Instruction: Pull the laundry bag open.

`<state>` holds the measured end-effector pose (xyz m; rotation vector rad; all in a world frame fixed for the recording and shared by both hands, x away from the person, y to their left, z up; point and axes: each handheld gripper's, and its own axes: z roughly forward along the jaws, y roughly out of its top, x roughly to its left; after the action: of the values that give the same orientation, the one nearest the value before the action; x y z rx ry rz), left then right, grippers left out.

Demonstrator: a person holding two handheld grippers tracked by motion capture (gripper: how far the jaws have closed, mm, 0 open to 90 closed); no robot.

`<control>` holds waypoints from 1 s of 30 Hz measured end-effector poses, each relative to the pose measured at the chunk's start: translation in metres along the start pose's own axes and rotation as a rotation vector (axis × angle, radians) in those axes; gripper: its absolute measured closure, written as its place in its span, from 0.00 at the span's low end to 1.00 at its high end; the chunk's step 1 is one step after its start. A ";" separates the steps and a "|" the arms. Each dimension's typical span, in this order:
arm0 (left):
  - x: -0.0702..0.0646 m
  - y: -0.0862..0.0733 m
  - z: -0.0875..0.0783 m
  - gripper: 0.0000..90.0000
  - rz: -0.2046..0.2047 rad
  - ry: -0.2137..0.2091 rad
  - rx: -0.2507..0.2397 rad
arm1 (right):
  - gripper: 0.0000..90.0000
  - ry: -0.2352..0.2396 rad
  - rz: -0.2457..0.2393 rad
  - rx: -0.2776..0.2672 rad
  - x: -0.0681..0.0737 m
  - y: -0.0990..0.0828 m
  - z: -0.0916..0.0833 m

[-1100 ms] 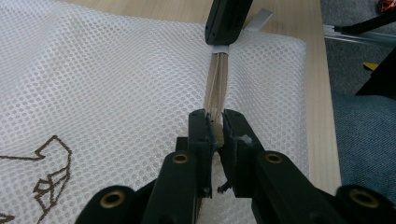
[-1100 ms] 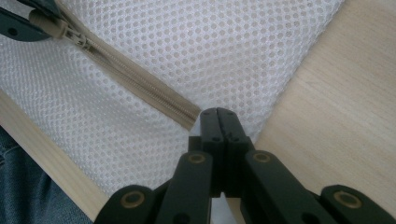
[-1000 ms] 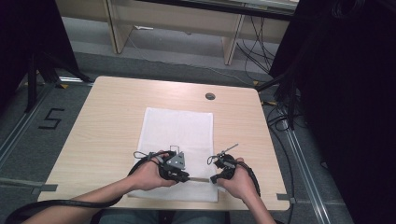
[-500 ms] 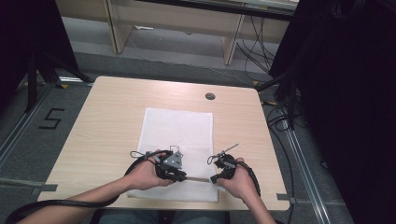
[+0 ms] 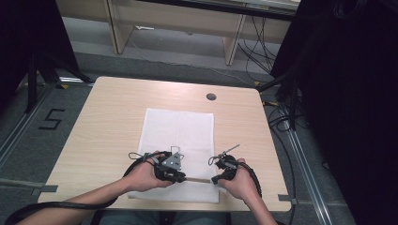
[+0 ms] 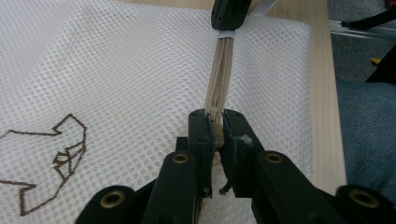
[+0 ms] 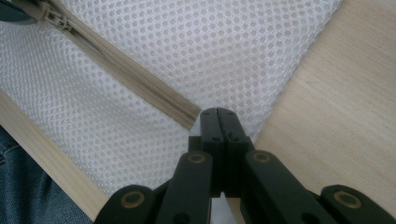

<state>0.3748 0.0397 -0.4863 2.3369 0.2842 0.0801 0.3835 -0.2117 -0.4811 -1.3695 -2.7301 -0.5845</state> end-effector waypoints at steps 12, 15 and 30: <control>0.001 -0.004 -0.004 0.91 -0.019 0.000 -0.013 | 1.00 -0.003 -0.006 -0.003 0.000 0.000 0.000; 0.000 -0.005 -0.005 0.91 -0.010 0.005 -0.005 | 1.00 -0.003 -0.006 -0.002 -0.001 0.000 0.000; 0.001 -0.007 -0.010 0.91 -0.010 0.001 -0.012 | 1.00 0.007 0.007 -0.001 0.000 -0.001 -0.001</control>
<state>0.3727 0.0521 -0.4841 2.3232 0.2947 0.0776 0.3831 -0.2123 -0.4806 -1.3744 -2.7192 -0.5896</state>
